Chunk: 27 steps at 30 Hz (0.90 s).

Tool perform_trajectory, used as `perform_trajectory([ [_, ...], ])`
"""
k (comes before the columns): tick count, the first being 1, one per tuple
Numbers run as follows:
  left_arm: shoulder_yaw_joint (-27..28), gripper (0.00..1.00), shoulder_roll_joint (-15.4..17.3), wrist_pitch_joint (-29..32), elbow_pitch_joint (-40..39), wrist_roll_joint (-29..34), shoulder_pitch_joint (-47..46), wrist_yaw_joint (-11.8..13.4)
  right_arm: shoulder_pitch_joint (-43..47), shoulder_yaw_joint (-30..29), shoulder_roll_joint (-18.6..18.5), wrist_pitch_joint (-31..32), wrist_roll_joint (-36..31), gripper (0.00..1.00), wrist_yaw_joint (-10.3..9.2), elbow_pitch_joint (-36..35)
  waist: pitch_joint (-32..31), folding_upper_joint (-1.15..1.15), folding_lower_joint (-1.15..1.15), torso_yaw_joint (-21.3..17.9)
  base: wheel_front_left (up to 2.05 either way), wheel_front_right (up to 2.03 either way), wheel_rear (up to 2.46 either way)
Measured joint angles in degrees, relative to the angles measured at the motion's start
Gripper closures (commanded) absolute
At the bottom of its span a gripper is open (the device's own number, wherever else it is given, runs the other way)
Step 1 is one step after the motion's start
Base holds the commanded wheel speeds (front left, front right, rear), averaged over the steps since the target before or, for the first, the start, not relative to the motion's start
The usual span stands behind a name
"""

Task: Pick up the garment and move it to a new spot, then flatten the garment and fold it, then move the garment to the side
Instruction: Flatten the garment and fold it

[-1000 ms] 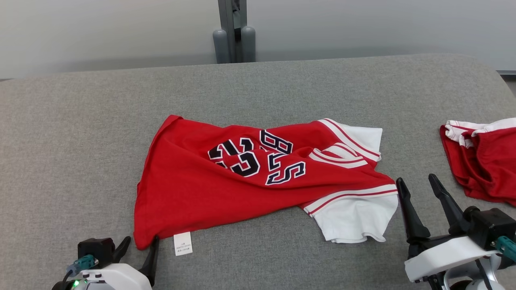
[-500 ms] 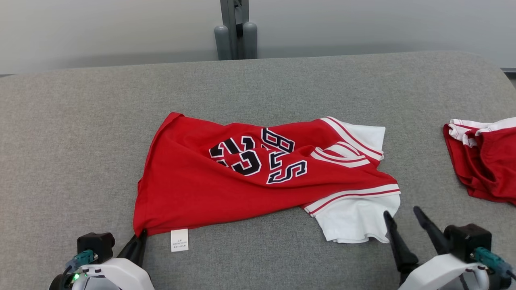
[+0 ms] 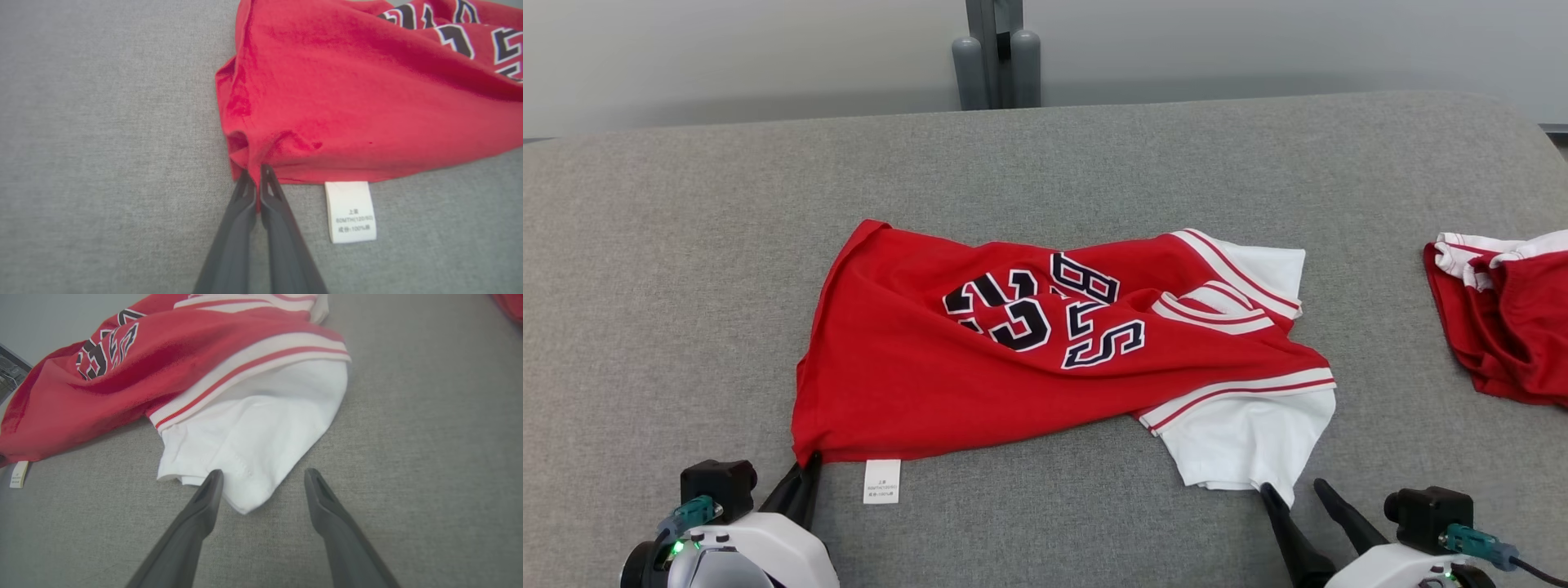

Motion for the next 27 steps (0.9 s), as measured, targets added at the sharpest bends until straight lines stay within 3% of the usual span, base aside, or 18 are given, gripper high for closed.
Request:
perform_trajectory([
  [2,-0.16,1.00,0.01,-0.10,0.22,0.00,-0.01,-0.07,-0.23,0.82,0.00,-0.11,1.16,0.00,0.00,1.09,0.00,0.00,0.00,0.17,0.00,0.00,0.00],
  [3,-0.16,1.00,0.03,-0.26,0.24,0.00,-0.02,-0.07,-0.39,1.14,0.04,-0.25,2.16,0.48,0.00,1.70,0.01,0.00,0.00,0.19,0.00,0.00,0.00],
  [5,-0.16,1.00,0.10,-0.32,0.33,-0.08,-0.04,-0.07,-0.86,1.83,0.01,-0.13,3.20,0.73,0.00,2.81,0.06,0.00,0.00,0.18,0.00,0.00,0.00],
  [6,-0.20,1.00,0.11,-0.33,0.34,-0.10,-0.05,-0.07,-1.24,2.19,0.02,-0.09,4.01,1.00,0.00,3.47,0.10,0.00,0.00,0.17,0.00,0.00,0.00],
  [15,0.00,1.00,0.42,-2.50,-0.79,0.02,-0.54,0.59,-2.79,1.09,0.07,-4.63,4.61,1.00,0.00,3.44,0.38,0.00,0.00,0.24,0.00,0.00,0.00],
  [20,1.18,1.00,1.08,-4.66,-4.32,0.30,-1.23,1.83,-4.24,-2.04,0.00,-9.45,1.77,1.00,0.00,-2.38,-0.08,0.00,0.00,0.08,0.00,0.00,0.00],
  [27,2.60,1.00,2.24,-4.78,-16.77,0.96,-2.04,3.80,-9.18,-5.09,0.03,-14.02,-2.92,1.00,0.00,-13.14,-1.93,0.00,0.00,0.04,0.00,0.00,0.00],
])
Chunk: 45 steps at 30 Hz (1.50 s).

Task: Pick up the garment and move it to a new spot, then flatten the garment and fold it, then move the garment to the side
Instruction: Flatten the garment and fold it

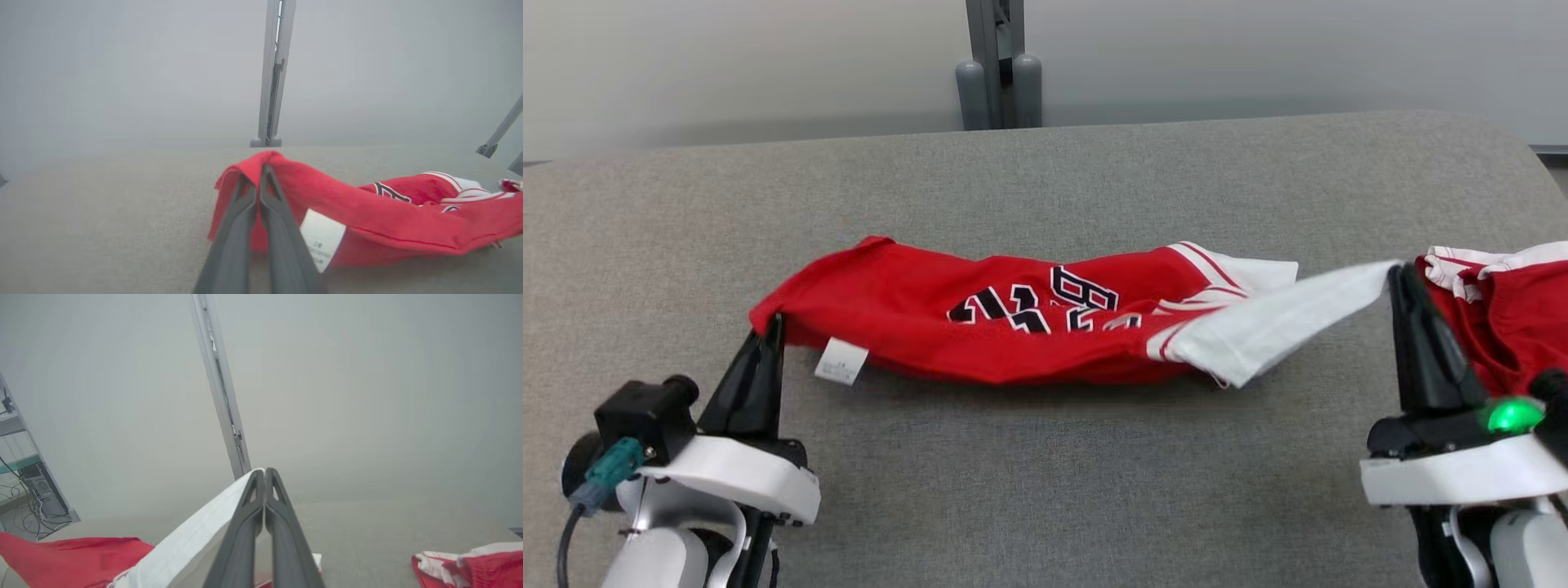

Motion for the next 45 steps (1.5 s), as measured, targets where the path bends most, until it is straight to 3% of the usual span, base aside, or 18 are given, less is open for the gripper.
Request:
perform_trajectory([
  [14,2.74,1.00,4.26,4.21,-22.86,3.77,-10.02,3.03,-14.65,-0.27,-2.54,-2.38,-2.99,1.00,0.00,-13.51,-4.92,0.00,0.00,0.36,0.00,0.00,0.00],
  [25,1.53,1.00,5.68,7.84,-28.22,5.23,-16.14,3.00,-20.72,0.87,-3.58,1.83,-2.90,1.00,0.00,-14.90,-5.01,0.00,0.00,0.21,0.00,0.00,0.00],
  [32,0.47,1.00,5.54,9.00,-20.29,2.74,-23.69,-0.07,-27.85,2.96,-5.13,3.52,-0.57,1.00,0.00,-7.46,-1.95,0.00,0.00,0.06,0.00,0.00,0.00],
  [39,-1.92,1.00,3.12,8.34,0.87,0.09,-42.13,-5.91,-46.01,7.14,-8.75,2.52,2.15,1.00,0.01,10.18,3.45,0.00,0.00,0.09,0.00,0.00,0.00],
  [45,-3.50,1.00,-0.11,5.83,20.91,0.53,-59.43,-8.68,-64.21,10.50,-9.76,0.36,5.23,1.00,0.00,28.70,8.17,0.00,0.00,0.42,0.00,0.00,0.00],
])
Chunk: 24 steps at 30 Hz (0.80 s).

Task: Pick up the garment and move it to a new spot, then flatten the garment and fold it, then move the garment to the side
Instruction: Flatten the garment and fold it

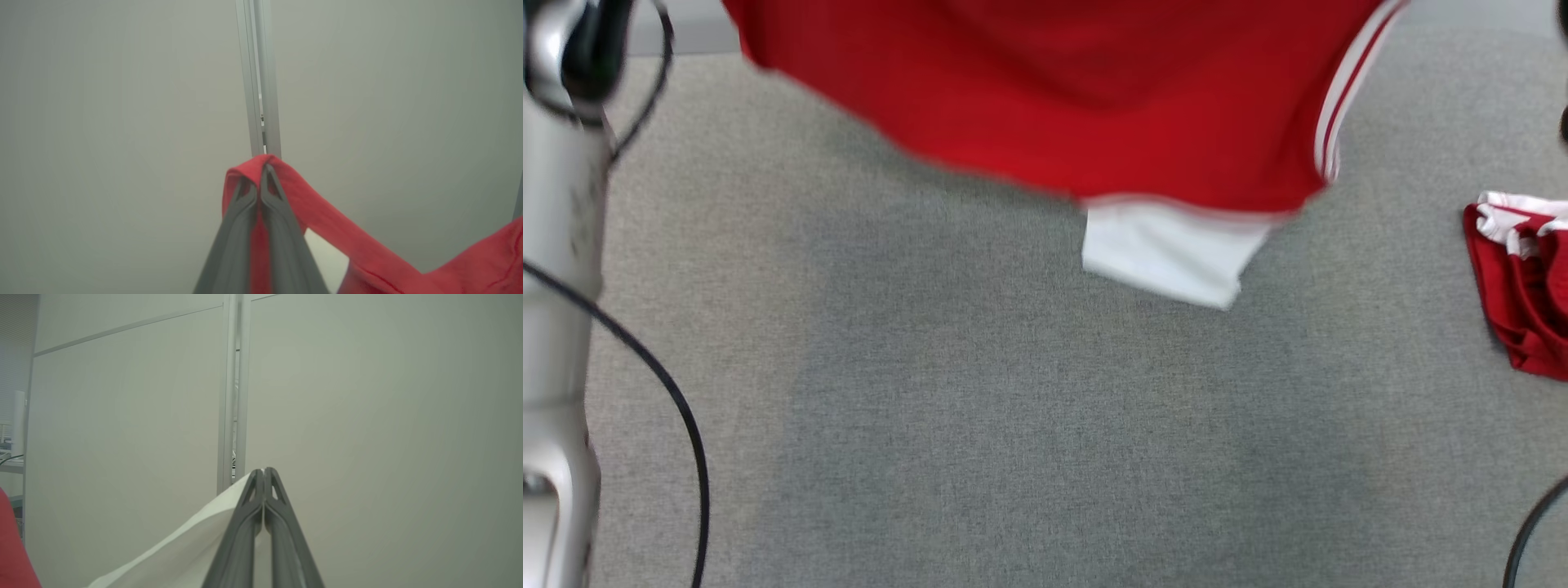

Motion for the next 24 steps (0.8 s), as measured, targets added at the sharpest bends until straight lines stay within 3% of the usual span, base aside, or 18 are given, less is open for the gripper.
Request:
perform_trajectory([
  [6,-0.68,1.00,-1.55,-7.47,17.07,0.23,-14.74,-2.60,-15.62,0.37,2.23,-5.73,0.68,1.00,0.00,16.70,3.43,0.00,0.00,-0.55,0.00,0.00,0.00],
  [13,-2.34,1.00,-3.67,-13.51,29.95,0.16,-24.36,-3.87,-25.14,-0.23,5.58,-7.79,0.49,1.00,0.00,26.61,7.32,0.00,0.00,-1.09,0.00,0.00,0.00],
  [20,-7.72,1.00,-8.08,-17.12,35.16,-1.91,-17.85,-4.20,-15.39,-0.04,5.08,-7.94,2.60,1.00,-0.03,21.29,11.36,0.00,0.00,0.12,0.00,0.00,0.00],
  [24,-10.55,1.00,-7.08,-18.09,31.96,-1.25,-9.24,-4.37,-3.28,-2.44,5.27,-7.97,4.88,1.00,-0.02,12.93,12.52,0.00,0.00,1.22,0.00,0.00,0.00],
])
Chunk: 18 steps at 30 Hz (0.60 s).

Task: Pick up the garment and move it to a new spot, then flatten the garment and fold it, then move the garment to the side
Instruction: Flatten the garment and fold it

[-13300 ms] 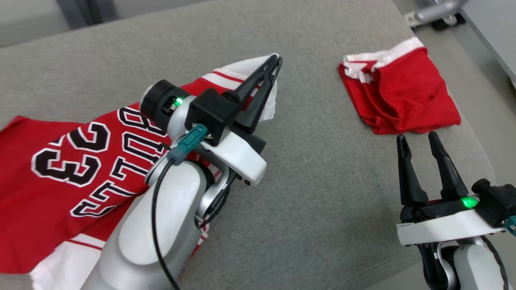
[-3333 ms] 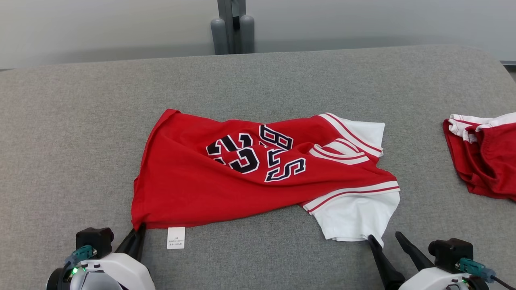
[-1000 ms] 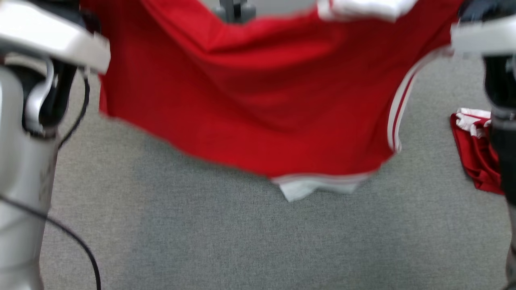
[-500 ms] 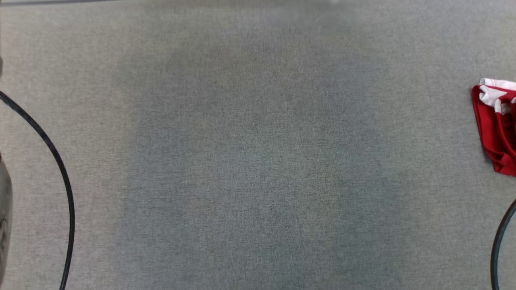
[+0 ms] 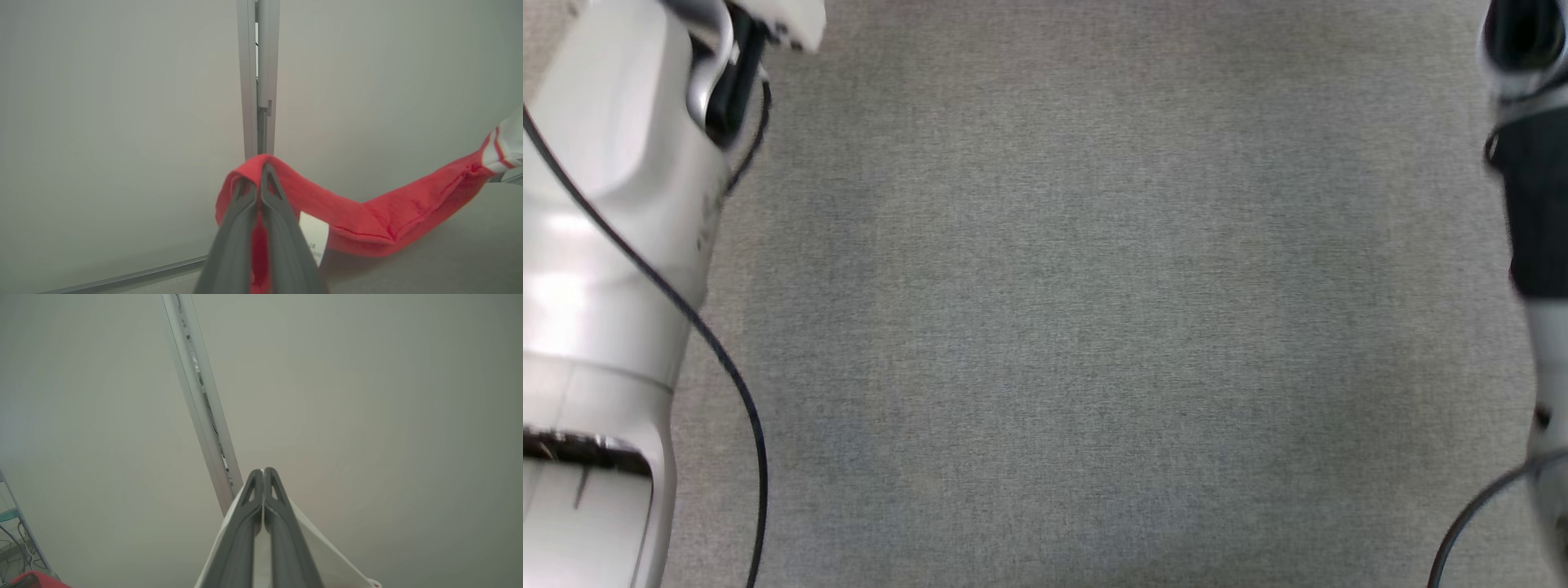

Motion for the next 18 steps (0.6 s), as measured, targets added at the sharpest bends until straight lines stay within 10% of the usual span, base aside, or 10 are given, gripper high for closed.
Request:
perform_trajectory([
  [18,13.51,1.00,-0.36,-0.09,-37.37,-1.65,48.74,3.07,54.87,-2.63,2.47,0.01,5.00,1.00,0.01,-25.51,-8.41,0.00,0.00,-0.08,0.00,0.00,0.00],
])
